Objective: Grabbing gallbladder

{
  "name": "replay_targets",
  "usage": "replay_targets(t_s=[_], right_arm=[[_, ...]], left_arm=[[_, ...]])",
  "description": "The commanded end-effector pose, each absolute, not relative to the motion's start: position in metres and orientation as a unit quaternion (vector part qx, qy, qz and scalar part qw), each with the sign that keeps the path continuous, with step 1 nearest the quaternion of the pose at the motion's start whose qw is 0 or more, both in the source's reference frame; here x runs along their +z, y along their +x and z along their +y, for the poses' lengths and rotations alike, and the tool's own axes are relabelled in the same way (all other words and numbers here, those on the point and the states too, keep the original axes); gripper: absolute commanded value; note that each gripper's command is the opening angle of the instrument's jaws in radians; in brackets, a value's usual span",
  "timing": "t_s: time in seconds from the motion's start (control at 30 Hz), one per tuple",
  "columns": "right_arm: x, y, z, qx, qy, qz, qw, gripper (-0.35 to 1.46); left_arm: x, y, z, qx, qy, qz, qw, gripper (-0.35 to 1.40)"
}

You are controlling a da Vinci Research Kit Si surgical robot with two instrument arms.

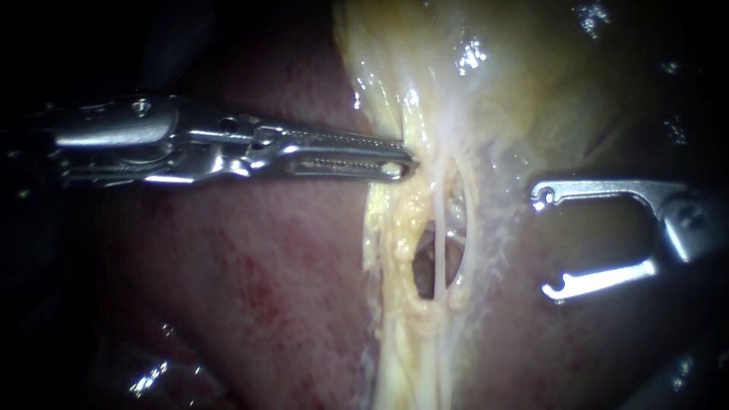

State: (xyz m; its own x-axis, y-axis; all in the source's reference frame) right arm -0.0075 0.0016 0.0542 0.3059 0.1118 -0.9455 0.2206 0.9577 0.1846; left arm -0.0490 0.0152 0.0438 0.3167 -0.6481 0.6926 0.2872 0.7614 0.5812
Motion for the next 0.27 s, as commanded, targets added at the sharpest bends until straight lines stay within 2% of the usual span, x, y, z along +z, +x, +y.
replay_targets(t_s=[0.03, 0.27], right_arm=[[0.0542, -0.0075, 0.0016, -0.034, 0.141, 0.588, 0.796, 0.59], [0.0542, -0.0075, 0.0016, -0.034, 0.141, 0.588, 0.796, 0.59]], left_arm=[[0.0438, -0.0490, 0.0152, -0.295, 0.179, -0.504, 0.792, -0.35], [0.0437, -0.0489, 0.0152, -0.295, 0.179, -0.504, 0.792, -0.35]])
